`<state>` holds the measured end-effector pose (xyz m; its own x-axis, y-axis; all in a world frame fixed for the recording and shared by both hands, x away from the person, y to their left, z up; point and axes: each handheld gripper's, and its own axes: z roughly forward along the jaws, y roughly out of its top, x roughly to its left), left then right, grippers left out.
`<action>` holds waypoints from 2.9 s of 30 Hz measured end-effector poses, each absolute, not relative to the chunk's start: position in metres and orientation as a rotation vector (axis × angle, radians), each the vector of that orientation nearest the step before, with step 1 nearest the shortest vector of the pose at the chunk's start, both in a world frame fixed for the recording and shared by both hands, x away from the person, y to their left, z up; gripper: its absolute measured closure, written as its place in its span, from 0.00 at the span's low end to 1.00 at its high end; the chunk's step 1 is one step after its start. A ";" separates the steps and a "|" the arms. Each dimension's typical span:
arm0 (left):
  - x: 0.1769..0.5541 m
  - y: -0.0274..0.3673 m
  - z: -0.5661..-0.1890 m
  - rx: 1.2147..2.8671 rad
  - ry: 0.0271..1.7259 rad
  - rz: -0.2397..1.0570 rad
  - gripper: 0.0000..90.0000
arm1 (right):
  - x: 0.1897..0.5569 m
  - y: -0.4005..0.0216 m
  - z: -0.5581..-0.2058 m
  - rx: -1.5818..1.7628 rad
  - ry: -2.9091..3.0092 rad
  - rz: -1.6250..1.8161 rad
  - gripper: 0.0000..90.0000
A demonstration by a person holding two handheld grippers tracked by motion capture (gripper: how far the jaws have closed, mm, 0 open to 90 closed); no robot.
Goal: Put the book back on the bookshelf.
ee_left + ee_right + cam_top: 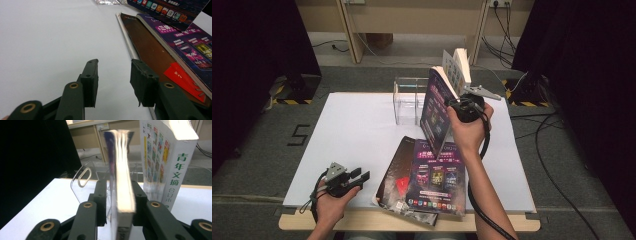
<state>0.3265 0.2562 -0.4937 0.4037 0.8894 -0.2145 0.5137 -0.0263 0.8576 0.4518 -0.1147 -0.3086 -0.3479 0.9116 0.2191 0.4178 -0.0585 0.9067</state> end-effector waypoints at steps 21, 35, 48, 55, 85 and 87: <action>0.327 0.258 -0.494 1.684 1.249 0.481 0.64 | 0.457 -0.097 -0.303 1.406 1.767 1.339 0.92; 0.327 0.260 -0.494 1.680 1.252 0.484 0.64 | 0.461 -0.087 -0.285 1.315 1.768 1.343 0.92; 0.328 0.262 -0.494 1.679 1.254 0.489 0.64 | 0.476 -0.079 -0.280 1.303 1.760 1.331 0.92; 0.328 0.262 -0.494 1.676 1.255 0.487 0.64 | 0.491 -0.074 -0.280 1.293 1.728 1.309 0.92; 0.328 0.262 -0.496 1.687 1.255 0.485 0.64 | 0.517 -0.065 -0.310 1.312 1.660 1.252 0.92; 0.328 0.262 -0.496 1.686 1.254 0.485 0.64 | 0.516 -0.065 -0.310 1.309 1.663 1.246 0.92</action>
<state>0.3282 0.2621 -0.4957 0.3967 0.8933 -0.2115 0.5187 -0.0280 0.8545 0.5155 -0.0653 -0.3105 -0.2705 0.9614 0.0508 0.3189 0.0397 0.9469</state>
